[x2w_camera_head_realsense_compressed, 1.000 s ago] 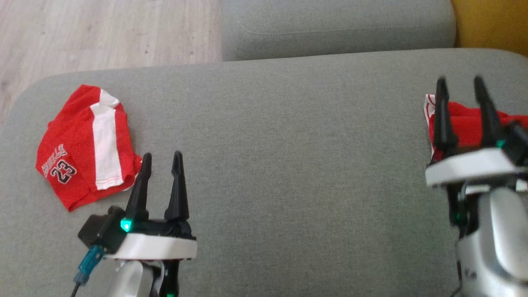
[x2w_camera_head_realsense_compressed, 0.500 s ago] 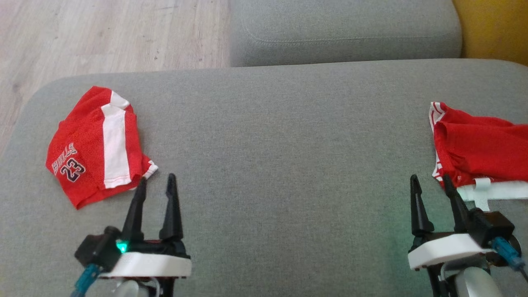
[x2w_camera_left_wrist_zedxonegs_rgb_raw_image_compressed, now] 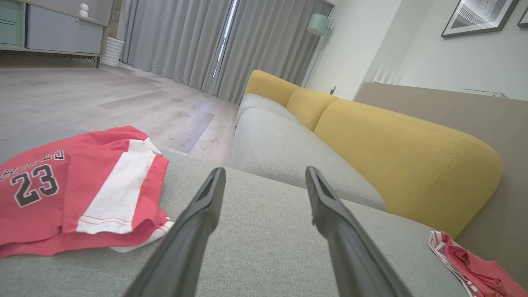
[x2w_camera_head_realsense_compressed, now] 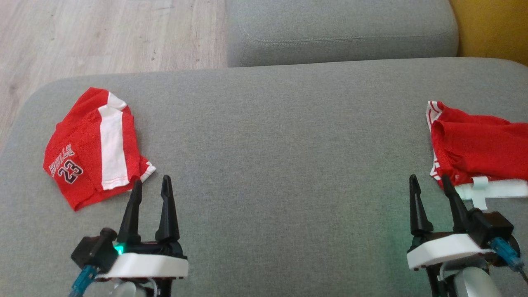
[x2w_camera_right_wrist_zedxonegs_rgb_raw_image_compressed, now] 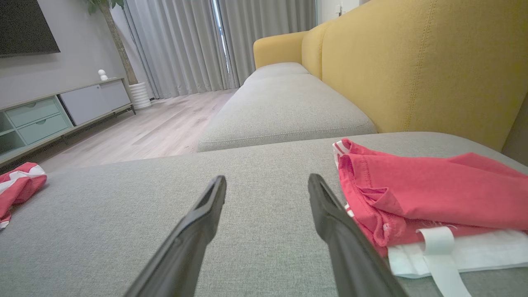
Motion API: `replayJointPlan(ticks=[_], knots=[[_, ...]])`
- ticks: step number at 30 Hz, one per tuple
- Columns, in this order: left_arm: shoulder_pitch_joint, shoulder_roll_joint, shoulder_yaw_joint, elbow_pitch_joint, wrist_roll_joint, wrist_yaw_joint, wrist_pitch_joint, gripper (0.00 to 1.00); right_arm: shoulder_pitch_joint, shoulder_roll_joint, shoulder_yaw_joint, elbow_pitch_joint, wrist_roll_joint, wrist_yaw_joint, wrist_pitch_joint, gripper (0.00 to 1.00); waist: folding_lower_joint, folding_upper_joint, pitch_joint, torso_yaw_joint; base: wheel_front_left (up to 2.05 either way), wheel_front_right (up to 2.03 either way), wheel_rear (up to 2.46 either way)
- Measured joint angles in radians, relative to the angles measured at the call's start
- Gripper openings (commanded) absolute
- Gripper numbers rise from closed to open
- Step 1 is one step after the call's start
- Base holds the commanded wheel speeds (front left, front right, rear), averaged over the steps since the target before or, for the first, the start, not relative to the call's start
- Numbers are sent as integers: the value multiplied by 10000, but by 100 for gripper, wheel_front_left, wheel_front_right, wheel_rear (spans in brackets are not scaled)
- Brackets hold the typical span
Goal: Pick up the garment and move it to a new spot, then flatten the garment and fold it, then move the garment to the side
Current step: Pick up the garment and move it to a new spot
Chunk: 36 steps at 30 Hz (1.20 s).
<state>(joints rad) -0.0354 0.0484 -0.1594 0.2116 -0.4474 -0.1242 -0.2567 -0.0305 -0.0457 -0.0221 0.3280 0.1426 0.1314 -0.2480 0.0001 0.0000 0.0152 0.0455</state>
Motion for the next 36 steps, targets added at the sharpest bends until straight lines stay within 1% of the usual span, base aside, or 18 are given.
replayJointPlan(ticks=[8,16,18,24,30,31,36], knots=[[-1,0,-12,17,-2,4,0,100,0,0,-36,-81,0,0,0,100,0,0,-7,105,0,0,0],[0,0,54,21,-21,33,0,100,4,0,410,-123,75,0,0,100,-1,0,-167,499,0,0,0],[2,-2,136,17,-17,109,0,100,11,0,539,-121,176,0,-2,100,-1,0,-221,658,0,0,0],[49,0,355,21,90,115,0,100,36,4,876,-81,337,2,-2,100,-1,0,-359,1196,0,0,0],[97,2,604,19,174,150,0,100,48,4,1104,-86,456,0,-2,100,-1,0,-442,1809,0,0,0],[197,4,640,23,174,157,0,100,61,4,1181,-84,510,2,-2,100,-1,0,-464,2008,0,0,0],[275,2,642,52,188,190,0,100,158,4,1407,-86,616,2,-2,100,-1,0,-508,2485,0,0,0]])
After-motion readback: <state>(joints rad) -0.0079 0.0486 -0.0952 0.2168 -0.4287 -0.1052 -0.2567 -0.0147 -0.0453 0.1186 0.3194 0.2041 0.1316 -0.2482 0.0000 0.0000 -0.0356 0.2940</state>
